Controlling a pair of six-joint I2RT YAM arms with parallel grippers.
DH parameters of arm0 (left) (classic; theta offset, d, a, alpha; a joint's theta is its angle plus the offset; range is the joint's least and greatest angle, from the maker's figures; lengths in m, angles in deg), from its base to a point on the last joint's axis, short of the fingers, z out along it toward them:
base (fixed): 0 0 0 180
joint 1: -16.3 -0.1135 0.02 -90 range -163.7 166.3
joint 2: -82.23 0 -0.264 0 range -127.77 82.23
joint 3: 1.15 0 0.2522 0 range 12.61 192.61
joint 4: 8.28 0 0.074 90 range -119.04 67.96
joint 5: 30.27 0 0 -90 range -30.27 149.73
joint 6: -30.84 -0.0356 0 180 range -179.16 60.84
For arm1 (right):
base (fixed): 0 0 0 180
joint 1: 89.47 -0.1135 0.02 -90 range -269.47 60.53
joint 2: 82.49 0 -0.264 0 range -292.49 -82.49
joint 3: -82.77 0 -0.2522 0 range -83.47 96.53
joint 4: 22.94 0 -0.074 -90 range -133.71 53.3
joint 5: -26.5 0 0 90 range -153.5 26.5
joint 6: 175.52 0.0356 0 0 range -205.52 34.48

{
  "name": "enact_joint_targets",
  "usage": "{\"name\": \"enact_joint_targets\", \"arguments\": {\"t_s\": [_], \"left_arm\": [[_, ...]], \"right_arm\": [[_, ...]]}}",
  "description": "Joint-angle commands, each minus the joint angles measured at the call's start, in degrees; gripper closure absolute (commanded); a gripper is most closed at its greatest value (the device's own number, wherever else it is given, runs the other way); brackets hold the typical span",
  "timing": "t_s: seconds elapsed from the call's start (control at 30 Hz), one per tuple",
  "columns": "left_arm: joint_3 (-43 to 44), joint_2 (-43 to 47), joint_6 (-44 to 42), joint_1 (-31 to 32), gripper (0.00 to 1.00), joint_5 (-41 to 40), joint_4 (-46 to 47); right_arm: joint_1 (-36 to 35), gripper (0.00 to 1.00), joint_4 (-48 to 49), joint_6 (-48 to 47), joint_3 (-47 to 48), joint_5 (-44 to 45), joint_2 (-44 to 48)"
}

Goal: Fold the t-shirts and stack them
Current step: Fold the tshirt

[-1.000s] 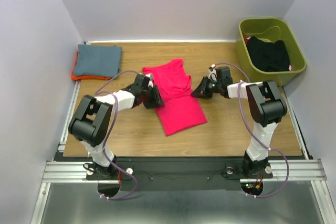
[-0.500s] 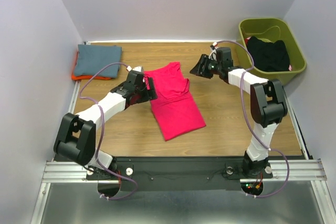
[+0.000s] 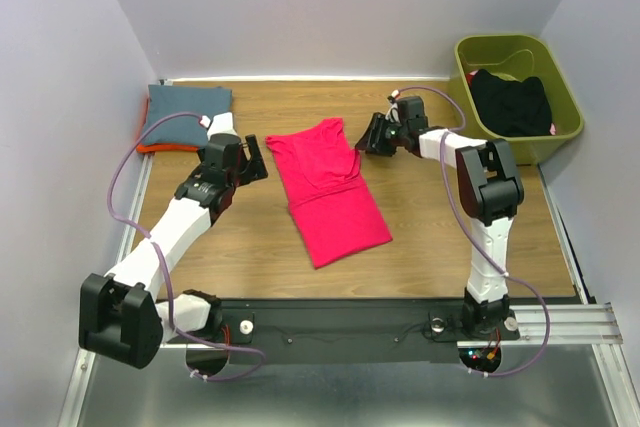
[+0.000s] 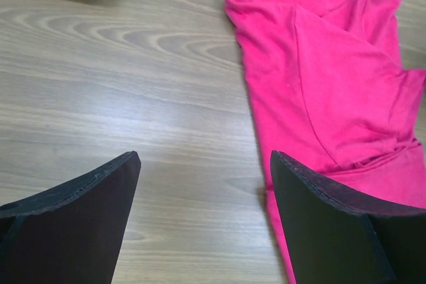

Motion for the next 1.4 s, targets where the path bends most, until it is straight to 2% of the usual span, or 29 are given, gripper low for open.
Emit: {"name": "enact_joint_targets", "arguments": {"t_s": [0.0, 0.1, 0.33, 0.57, 0.93, 1.37], "left_arm": [[-2.2, 0.3, -1.6, -1.1, 0.09, -2.3, 3.3], [-1.5, -1.0, -1.9, -2.1, 0.10, -1.6, 2.9], [-1.5, -1.3, -2.0, -2.8, 0.12, -0.8, 3.2], [-1.5, -1.4, -1.9, -3.0, 0.12, -0.4, 3.2], [-1.5, -2.1, -2.0, -3.1, 0.12, -0.3, 3.2], [-1.3, -3.4, -2.0, -3.1, 0.13, 0.4, 2.8]], "right_arm": [[-1.1, 0.52, 1.0, -0.9, 2.6, -1.3, -1.1], [-1.5, 0.56, 1.0, -0.9, 2.8, -1.9, -1.8], [-2.4, 0.78, 1.0, -1.7, 2.8, -2.2, 0.0], [-3.3, 0.90, 1.0, -3.4, 2.6, -1.0, 2.4], [-6.7, 0.97, -1.6, -8.0, 2.5, 5.1, 4.6], [-11.8, 0.95, -4.4, -9.5, 4.9, 7.5, 1.5]]}}
